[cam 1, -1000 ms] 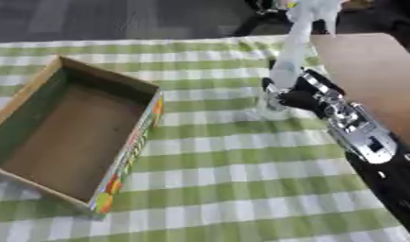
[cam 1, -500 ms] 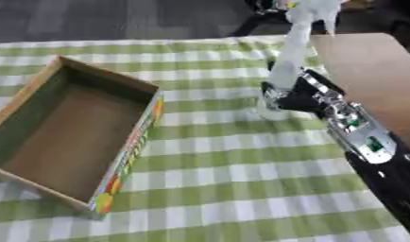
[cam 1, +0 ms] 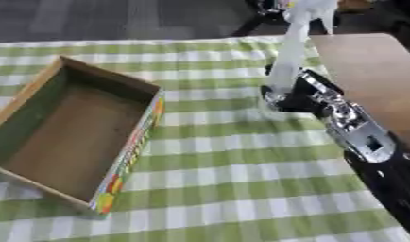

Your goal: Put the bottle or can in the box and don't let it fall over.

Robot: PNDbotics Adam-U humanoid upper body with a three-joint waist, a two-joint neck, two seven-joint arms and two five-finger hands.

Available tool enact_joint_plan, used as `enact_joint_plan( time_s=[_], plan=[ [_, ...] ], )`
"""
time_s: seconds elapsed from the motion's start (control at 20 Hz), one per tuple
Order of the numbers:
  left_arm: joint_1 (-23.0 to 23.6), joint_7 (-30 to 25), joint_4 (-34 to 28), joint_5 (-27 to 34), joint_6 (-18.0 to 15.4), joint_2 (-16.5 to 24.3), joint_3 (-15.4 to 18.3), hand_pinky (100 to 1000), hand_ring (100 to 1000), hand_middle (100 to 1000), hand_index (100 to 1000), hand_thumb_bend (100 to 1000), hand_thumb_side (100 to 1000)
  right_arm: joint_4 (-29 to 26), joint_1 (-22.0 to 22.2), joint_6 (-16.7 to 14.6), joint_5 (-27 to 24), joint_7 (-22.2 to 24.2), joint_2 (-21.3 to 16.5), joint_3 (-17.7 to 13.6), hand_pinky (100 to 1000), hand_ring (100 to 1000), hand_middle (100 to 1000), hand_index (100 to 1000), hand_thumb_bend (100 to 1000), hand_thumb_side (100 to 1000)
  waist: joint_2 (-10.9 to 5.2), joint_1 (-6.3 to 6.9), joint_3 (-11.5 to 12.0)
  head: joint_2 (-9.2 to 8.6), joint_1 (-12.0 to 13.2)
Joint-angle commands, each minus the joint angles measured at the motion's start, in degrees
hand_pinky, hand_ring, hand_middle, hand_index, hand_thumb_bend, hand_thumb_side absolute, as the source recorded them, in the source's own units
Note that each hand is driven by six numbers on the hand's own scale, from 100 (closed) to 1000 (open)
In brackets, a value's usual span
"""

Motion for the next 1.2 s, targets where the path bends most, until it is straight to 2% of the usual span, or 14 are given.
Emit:
enact_joint_plan(
  time_s=[0.05, 0.4, 0.75, 1.0, 1.2],
  plan=[
    [-0.20, -0.22, -0.35, 0.17, -0.08, 1.11, 0.29, 1000, 540, 740, 804, 163, 853, 1.03, 0.23, 1.03, -0.44, -0.54, -0.74, 0.26, 973, 971, 837, 846, 100, 100, -0.39, 0.19, 0.07, -0.66, -0.34],
    [-0.30, -0.30, -0.39, 0.19, -0.08, 1.10, 0.24, 1000, 541, 740, 804, 163, 853, 1.14, 0.15, 2.15, -2.25, -1.14, -0.64, 0.42, 979, 969, 801, 814, 100, 100, -0.25, 0.15, 0.07, -0.68, -0.34],
    [-0.25, -0.36, -0.38, 0.27, -0.09, 1.08, 0.24, 1000, 541, 741, 804, 163, 852, 1.70, -0.18, 2.65, -6.24, -2.33, -0.38, 0.41, 986, 952, 750, 767, 100, 100, -0.23, 0.18, 0.02, -0.77, -0.40],
    [-0.24, -0.45, -0.35, 0.29, -0.09, 1.11, 0.20, 1000, 541, 741, 804, 162, 852, 1.62, -0.23, 2.61, -8.36, -3.58, -0.35, 0.52, 987, 925, 699, 705, 100, 100, -0.27, 0.23, -0.13, -0.78, -0.48],
    [-0.24, -0.52, -0.33, 0.31, -0.06, 1.13, 0.19, 1000, 540, 741, 804, 161, 851, 1.30, -0.22, 2.26, -9.12, -4.16, -0.38, 0.63, 991, 896, 624, 607, 100, 100, -0.35, 0.26, -0.24, -0.86, -0.49]
  ],
)
